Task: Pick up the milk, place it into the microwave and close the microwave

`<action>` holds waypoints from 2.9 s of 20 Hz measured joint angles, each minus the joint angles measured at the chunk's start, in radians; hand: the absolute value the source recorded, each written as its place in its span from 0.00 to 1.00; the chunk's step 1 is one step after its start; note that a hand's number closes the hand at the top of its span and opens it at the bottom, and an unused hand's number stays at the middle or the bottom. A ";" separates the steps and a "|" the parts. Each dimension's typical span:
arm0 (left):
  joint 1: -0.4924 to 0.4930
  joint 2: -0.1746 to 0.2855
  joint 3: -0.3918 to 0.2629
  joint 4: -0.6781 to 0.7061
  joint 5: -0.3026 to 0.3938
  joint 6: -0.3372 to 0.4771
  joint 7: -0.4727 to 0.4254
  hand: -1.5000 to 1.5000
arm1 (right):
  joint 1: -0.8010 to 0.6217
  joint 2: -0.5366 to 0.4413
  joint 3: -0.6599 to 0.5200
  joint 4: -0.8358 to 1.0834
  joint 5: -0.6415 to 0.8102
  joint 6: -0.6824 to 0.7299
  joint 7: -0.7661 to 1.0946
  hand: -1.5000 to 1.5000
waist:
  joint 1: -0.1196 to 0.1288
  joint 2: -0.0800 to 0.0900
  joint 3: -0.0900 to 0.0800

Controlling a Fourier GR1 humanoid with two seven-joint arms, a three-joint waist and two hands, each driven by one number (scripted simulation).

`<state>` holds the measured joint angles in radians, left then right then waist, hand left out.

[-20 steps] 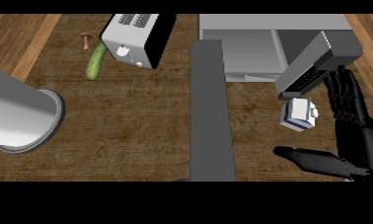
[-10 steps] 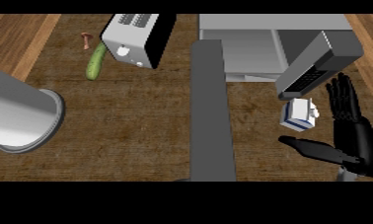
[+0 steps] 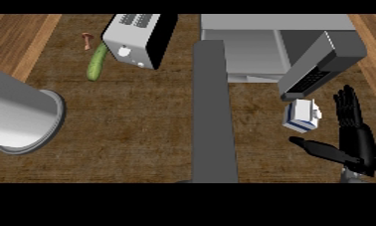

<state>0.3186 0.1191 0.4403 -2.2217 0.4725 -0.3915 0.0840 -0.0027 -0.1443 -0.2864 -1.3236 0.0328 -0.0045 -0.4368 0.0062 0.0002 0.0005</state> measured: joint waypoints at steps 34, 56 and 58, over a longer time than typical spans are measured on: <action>0.002 -0.044 0.106 0.021 0.057 -0.132 0.018 0.00 | -0.418 -0.166 -0.079 1.057 0.073 -0.001 -0.619 1.00 | 0.017 0.005 0.000; -0.019 -0.015 0.177 0.073 0.098 -0.147 0.030 0.00 | -0.407 0.025 0.042 0.839 0.100 0.049 -0.608 1.00 | -0.008 -0.005 -0.002; -0.025 -0.012 0.180 0.072 0.097 -0.141 0.039 0.00 | -0.381 0.039 0.071 0.748 0.106 0.045 -0.577 1.00 | -0.011 -0.006 -0.002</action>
<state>0.2932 0.1075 0.6201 -2.1500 0.5693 -0.5323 0.1231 -0.3840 -0.1051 -0.2154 -0.5754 0.1385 0.0407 -1.0134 -0.0049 -0.0054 -0.0016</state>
